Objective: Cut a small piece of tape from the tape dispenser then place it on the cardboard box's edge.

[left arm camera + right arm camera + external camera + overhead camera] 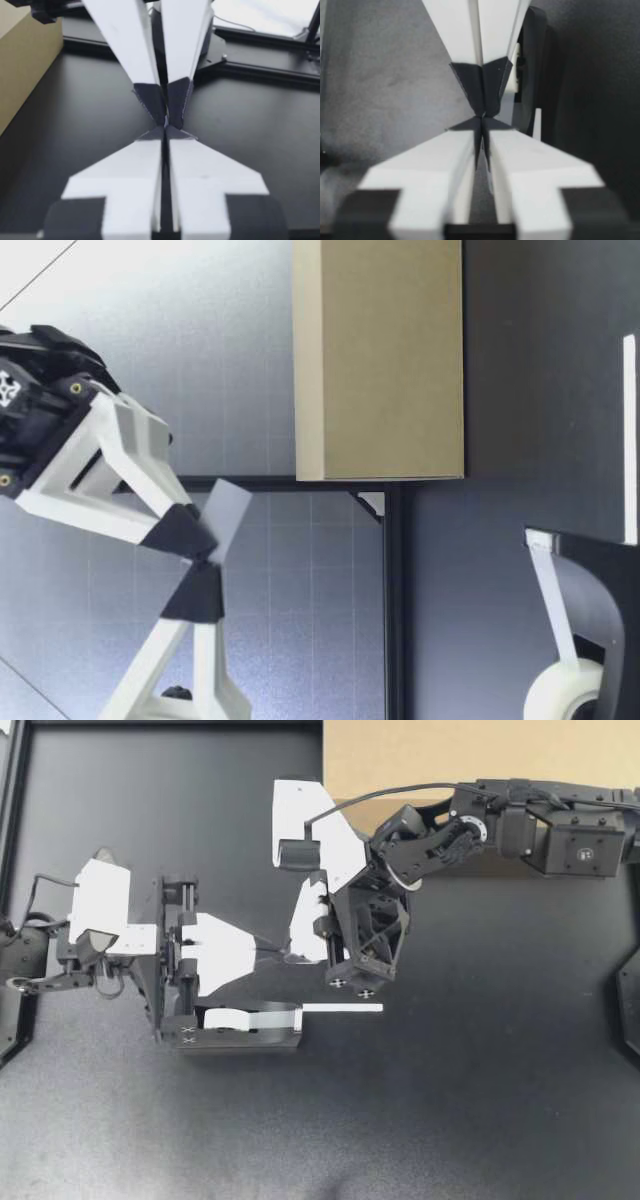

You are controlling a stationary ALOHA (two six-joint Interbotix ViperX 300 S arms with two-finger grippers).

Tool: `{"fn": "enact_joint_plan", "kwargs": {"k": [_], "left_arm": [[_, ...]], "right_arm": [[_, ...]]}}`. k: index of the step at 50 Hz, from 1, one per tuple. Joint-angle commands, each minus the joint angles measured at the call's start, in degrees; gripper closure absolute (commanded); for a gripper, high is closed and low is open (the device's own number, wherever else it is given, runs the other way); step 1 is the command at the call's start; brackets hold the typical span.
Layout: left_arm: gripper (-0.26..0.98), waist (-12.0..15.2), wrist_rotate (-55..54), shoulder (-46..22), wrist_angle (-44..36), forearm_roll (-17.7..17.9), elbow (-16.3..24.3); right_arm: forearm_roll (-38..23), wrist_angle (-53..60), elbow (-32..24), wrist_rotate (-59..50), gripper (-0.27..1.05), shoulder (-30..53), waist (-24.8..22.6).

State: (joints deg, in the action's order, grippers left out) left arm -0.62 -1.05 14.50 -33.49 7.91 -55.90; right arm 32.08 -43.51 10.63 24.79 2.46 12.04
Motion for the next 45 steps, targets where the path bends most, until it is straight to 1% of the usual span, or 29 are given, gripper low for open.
{"fn": "enact_joint_plan", "kwargs": {"k": [1, 4, 14, 27, 32, 37, 41, 45], "left_arm": [[0.87, -0.2, 0.0, 0.4, -0.6, -0.3, 1.0], [0.87, -0.2, 0.0, 0.4, -0.5, -0.3, 1.0], [0.87, -0.2, 0.0, 0.4, -0.6, -0.3, 1.0], [0.87, -0.2, 0.1, 0.2, -0.6, -0.3, 1.5], [0.87, 0.3, -0.3, -0.4, -1.0, 0.5, 1.8], [0.87, 2.2, -0.4, -1.9, -3.0, 4.5, 2.2], [0.87, 4.5, -1.2, -3.4, -5.0, 10.9, 2.7], [0.87, 6.2, -2.7, -4.5, -6.4, 14.8, 3.3]], "right_arm": [[0.2, 0.8, -1.3, -0.1, 0.41, -0.7, 0.1], [0.1, 1.2, -1.2, -0.1, 0.35, -0.6, 0.3], [0.1, 3.5, 0.4, 0.1, 0.36, -1.8, 2.4], [-0.4, 7.0, 5.5, 0.7, 0.35, -5.2, 5.7], [-1.8, 7.3, 7.1, 0.7, 0.35, -6.6, 6.5], [-3.4, 8.6, 9.1, 0.7, 0.35, -8.8, 7.7], [-4.3, 10.9, 11.0, 0.6, 0.35, -10.7, 8.2], [-4.7, 14.0, 13.2, 0.6, 0.36, -12.3, 8.7]]}}
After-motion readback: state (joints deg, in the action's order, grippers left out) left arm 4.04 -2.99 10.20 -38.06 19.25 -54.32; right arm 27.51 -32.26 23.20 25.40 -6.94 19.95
